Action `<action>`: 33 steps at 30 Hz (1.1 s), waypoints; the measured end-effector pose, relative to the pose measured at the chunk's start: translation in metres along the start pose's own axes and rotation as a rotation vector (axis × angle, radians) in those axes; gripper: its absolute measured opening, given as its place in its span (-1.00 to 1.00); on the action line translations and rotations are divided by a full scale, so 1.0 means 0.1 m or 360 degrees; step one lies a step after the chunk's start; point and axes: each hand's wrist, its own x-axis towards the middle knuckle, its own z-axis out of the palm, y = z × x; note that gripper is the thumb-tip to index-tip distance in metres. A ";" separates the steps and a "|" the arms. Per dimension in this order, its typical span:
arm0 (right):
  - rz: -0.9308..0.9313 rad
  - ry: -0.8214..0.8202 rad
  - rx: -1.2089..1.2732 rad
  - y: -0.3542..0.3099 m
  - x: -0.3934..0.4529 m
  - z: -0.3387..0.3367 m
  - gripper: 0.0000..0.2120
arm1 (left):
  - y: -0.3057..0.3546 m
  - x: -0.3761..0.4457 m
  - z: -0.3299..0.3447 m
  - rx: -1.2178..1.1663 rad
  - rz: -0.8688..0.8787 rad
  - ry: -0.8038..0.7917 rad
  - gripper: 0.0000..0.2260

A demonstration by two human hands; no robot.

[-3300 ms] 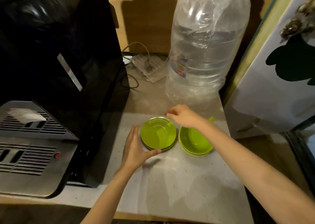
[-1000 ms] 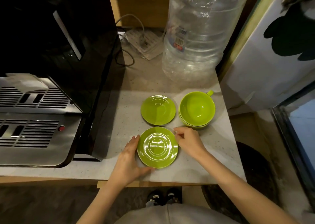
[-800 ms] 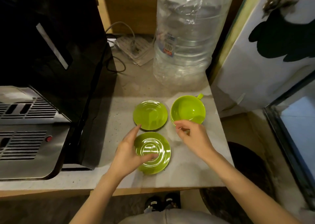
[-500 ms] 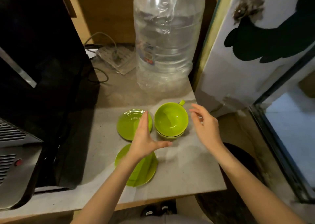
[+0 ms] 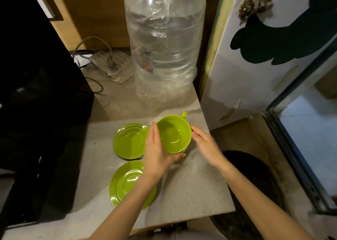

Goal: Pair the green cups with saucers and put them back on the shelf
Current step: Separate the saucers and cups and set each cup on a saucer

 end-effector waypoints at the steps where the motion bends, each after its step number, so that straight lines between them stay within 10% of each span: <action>1: -0.0001 -0.0001 0.0001 -0.01 0.00 -0.01 -0.65 | 0.02 0.00 0.01 0.0018 -0.0011 0.0021 0.12; 33: -0.0327 -0.0268 -0.0375 -0.73 0.45 0.66 -0.69 | -0.36 0.29 -1.05 0.0212 -0.0272 0.0151 0.17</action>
